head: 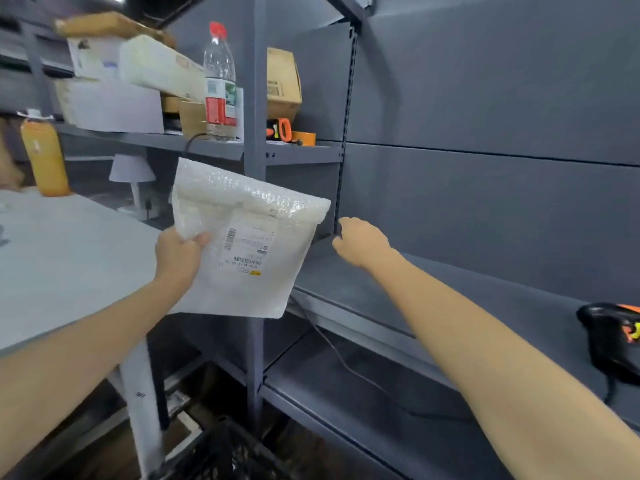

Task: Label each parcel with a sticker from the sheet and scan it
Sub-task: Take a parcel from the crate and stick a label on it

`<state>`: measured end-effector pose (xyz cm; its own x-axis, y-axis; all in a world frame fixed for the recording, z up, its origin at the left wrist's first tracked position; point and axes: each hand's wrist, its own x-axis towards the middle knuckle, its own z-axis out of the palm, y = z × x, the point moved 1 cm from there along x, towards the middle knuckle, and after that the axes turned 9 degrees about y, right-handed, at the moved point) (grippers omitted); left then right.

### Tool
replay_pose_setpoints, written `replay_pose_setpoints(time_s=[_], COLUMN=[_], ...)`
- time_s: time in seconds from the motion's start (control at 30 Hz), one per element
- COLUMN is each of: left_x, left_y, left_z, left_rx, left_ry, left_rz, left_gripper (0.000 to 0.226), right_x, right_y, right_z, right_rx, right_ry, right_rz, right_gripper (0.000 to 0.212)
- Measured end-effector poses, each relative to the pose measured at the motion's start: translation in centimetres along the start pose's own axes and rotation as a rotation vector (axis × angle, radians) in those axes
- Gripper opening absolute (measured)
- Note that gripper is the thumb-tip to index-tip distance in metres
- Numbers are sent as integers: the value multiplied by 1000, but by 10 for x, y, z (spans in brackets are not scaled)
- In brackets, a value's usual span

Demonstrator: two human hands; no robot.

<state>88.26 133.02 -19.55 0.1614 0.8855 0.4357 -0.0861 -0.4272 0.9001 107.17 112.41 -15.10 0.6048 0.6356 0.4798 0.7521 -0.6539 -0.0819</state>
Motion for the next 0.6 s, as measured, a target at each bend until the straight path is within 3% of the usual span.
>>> replay_pose_setpoints(time_s=[0.27, 0.5, 0.6], left_x=[2, -31, -59], left_y=[55, 107, 117], left_z=[96, 178, 210], left_rx=[0, -271, -329], left_ry=[-182, -297, -335], left_rz=[138, 8, -87], left_gripper=[11, 13, 10], right_x=[-21, -59, -77], right_y=[91, 167, 186], right_z=[-34, -47, -49], right_rx=[-46, 124, 313], right_ry=[54, 58, 90], right_rz=[210, 509, 633], right_gripper=[34, 49, 56])
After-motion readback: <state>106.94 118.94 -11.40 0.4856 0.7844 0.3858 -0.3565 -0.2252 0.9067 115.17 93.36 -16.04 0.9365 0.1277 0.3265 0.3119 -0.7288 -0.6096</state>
